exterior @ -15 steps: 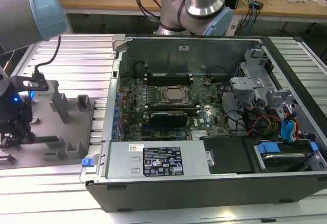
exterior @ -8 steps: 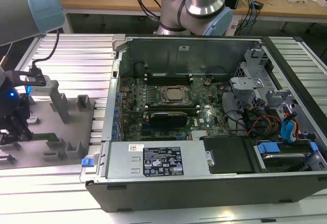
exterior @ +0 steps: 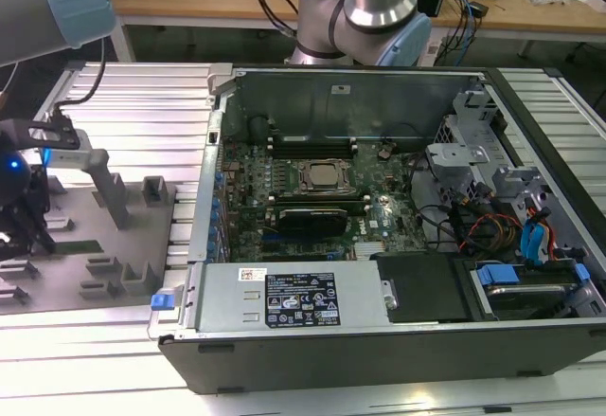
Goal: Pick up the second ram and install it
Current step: 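Pick up the second ram and move it above second insertion slot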
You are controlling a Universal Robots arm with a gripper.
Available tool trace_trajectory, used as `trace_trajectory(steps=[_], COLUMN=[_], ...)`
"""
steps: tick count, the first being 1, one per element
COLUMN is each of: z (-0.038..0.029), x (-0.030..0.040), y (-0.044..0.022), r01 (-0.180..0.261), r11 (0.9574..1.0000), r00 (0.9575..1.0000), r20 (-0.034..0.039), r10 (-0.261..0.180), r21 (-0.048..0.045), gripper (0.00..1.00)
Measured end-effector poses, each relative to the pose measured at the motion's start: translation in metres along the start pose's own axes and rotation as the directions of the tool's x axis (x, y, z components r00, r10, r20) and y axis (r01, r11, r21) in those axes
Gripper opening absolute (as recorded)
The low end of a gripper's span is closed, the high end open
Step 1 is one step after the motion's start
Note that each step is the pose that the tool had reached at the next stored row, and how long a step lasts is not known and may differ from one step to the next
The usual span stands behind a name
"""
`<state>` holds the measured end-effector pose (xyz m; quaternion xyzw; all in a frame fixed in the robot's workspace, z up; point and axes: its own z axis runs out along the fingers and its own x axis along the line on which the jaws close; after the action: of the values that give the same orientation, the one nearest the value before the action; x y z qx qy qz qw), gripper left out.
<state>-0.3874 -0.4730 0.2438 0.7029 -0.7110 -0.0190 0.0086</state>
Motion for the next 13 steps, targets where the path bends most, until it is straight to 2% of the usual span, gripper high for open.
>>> trace_trajectory(steps=[2,5,13], z=[-0.0031,-0.0122,-0.0255], x=[-0.0001,-0.0003,-0.0007], y=[0.0001,0.0005,0.0010], r01=[0.000,0.000,0.000], r11=[1.0000,1.0000,1.0000], r00=[1.0000,1.0000,1.0000], r20=[0.0000,0.0000,0.0000], r10=[0.000,0.000,0.000], r21=[0.0000,0.0000,-0.0001], gripper=[0.14,0.14,0.14])
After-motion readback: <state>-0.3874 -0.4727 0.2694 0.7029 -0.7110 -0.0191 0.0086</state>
